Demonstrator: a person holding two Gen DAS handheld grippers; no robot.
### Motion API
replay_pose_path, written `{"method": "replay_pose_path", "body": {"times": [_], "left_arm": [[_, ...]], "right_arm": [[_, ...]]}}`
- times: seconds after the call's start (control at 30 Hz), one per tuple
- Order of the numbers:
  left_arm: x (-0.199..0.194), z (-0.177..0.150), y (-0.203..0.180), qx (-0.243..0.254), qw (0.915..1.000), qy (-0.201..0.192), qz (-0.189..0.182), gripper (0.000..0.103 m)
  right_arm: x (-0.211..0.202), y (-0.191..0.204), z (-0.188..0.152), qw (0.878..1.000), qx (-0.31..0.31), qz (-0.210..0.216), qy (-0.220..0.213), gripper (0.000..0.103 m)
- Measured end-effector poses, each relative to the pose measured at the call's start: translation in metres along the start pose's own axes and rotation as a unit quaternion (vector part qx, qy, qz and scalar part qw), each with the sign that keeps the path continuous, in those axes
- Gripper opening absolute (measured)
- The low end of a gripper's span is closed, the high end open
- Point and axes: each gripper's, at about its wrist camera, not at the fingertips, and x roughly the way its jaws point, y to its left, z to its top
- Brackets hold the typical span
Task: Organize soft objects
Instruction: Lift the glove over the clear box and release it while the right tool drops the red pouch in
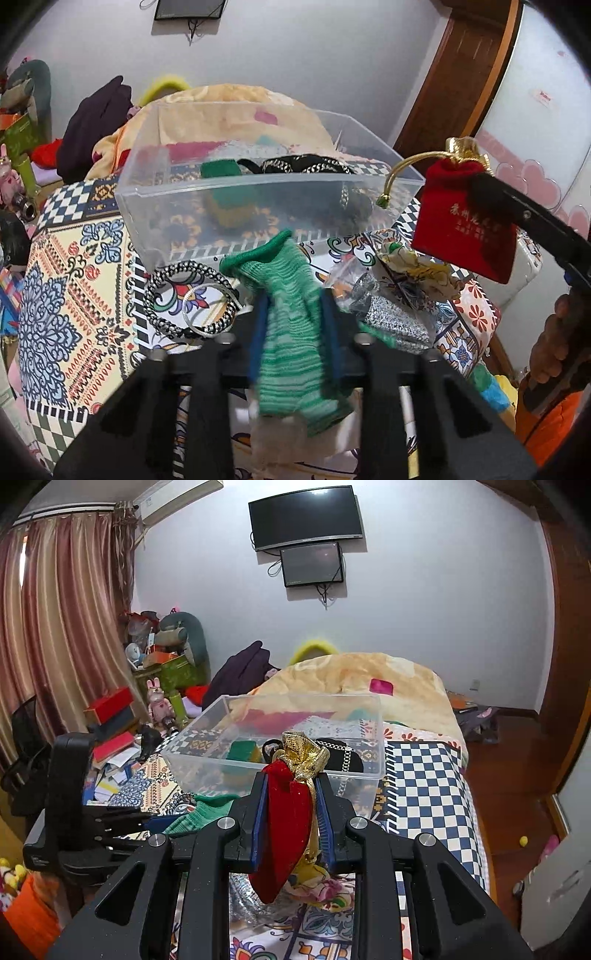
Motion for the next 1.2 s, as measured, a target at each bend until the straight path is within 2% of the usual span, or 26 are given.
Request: {"method": "replay_pose_path", "body": {"times": [0.1, 0.2, 0.37, 0.53, 0.7, 0.77, 0.93, 1.2], "left_arm": [[-0.012, 0.003, -0.002, 0.004, 0.9998, -0.017, -0.003, 0.012], [-0.024, 0.010, 0.001, 0.004, 0.9994, -0.034, -0.007, 0.011], [-0.052, 0.031, 0.001, 0.010, 0.9964, -0.084, 0.004, 0.011], [-0.075, 0.059, 0.004, 0.016, 0.9894, -0.140, 0.035, 0.011], [-0.080, 0.082, 0.012, 0.021, 0.9817, -0.174, 0.074, 0.011], [-0.075, 0.089, 0.014, 0.024, 0.9800, -0.177, 0.088, 0.011], [-0.055, 0.100, 0.022, 0.021, 0.9817, -0.161, 0.100, 0.011], [-0.014, 0.093, 0.026, 0.020, 0.9875, -0.105, 0.116, 0.011]], "right_arm": [[0.000, 0.002, 0.002, 1.000, 0.000, -0.002, -0.001, 0.022], [-0.001, 0.002, 0.007, 1.000, -0.002, -0.002, -0.007, 0.022], [-0.004, 0.002, 0.023, 0.999, -0.009, -0.005, -0.032, 0.022], [-0.002, 0.006, 0.045, 0.998, -0.012, -0.006, -0.062, 0.022], [0.010, 0.008, 0.062, 0.997, -0.009, -0.005, -0.080, 0.022], [0.016, 0.009, 0.067, 0.997, -0.007, -0.005, -0.083, 0.022], [0.032, 0.013, 0.072, 0.997, -0.012, 0.003, -0.076, 0.023], [0.073, 0.022, 0.052, 0.999, -0.034, 0.012, -0.001, 0.023]]}}
